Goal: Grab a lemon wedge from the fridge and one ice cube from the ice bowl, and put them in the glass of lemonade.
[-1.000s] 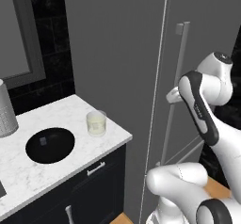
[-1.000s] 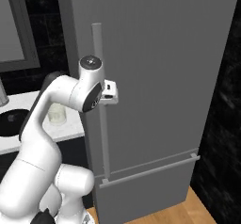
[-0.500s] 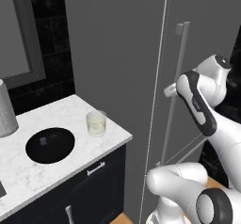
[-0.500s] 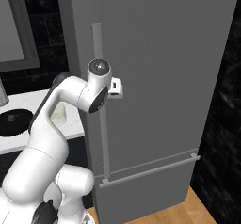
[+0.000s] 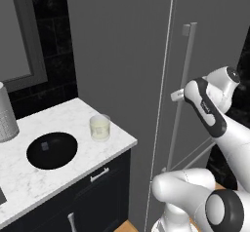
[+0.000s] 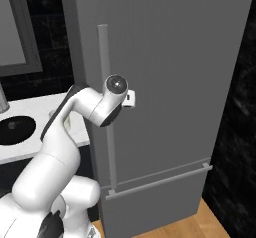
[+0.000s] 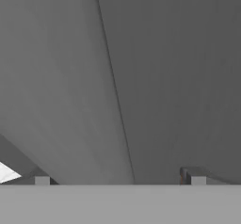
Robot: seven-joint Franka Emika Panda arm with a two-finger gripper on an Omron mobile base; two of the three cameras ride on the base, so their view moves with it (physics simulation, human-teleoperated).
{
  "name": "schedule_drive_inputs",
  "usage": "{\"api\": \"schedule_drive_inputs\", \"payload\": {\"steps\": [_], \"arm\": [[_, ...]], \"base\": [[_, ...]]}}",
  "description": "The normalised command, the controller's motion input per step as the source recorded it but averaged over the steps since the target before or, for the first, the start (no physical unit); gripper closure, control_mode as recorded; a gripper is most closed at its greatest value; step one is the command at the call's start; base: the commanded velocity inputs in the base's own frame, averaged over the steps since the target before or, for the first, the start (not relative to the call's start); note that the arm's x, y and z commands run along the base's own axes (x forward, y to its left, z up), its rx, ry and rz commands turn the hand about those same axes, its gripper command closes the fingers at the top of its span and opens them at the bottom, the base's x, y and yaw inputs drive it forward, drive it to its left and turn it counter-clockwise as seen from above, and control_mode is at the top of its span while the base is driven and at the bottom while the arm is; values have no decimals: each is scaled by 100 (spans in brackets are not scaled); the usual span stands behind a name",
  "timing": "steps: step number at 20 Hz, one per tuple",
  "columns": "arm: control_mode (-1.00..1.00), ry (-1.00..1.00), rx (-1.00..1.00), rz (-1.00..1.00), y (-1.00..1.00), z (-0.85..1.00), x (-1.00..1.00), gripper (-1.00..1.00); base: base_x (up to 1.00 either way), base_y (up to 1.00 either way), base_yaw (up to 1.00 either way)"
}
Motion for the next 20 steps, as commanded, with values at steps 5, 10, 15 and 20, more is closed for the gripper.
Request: {"api": "schedule_drive_inputs", "payload": {"steps": [5,10,15,20], "arm": [[-100,0,2,0,3,-13,24,-100],[-100,0,2,0,16,-39,18,-100],[-100,1,0,-1,37,-19,36,100],[-100,0,0,-4,39,-11,25,100]], "base": [[0,0,0],[0,0,0],[0,0,0],[0,0,0]]}}
